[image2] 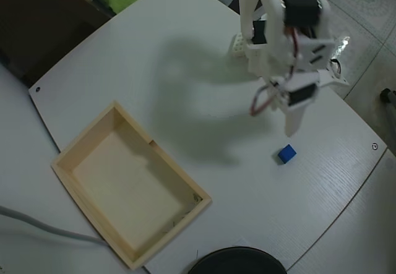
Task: Pick up the small blue cube and put it into the box
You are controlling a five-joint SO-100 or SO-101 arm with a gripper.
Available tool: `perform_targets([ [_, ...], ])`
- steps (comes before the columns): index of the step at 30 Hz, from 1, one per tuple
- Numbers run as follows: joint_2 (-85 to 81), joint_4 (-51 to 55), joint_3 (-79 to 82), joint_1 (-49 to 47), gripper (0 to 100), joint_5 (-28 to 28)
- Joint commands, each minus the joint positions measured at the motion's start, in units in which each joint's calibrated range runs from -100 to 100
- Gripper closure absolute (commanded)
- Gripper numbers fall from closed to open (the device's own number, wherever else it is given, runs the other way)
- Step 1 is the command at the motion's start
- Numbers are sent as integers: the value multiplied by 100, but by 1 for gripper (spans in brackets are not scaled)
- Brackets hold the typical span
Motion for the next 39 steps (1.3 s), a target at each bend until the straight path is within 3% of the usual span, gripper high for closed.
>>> perform_targets([
  [1, 194, -199, -190, -197, 80, 15],
  [14, 887, -649, -181, -698, 79, 20],
  [26, 879, -1805, 941, -713, 79, 114],
  [39, 887, -2051, 1095, -698, 79, 166],
])
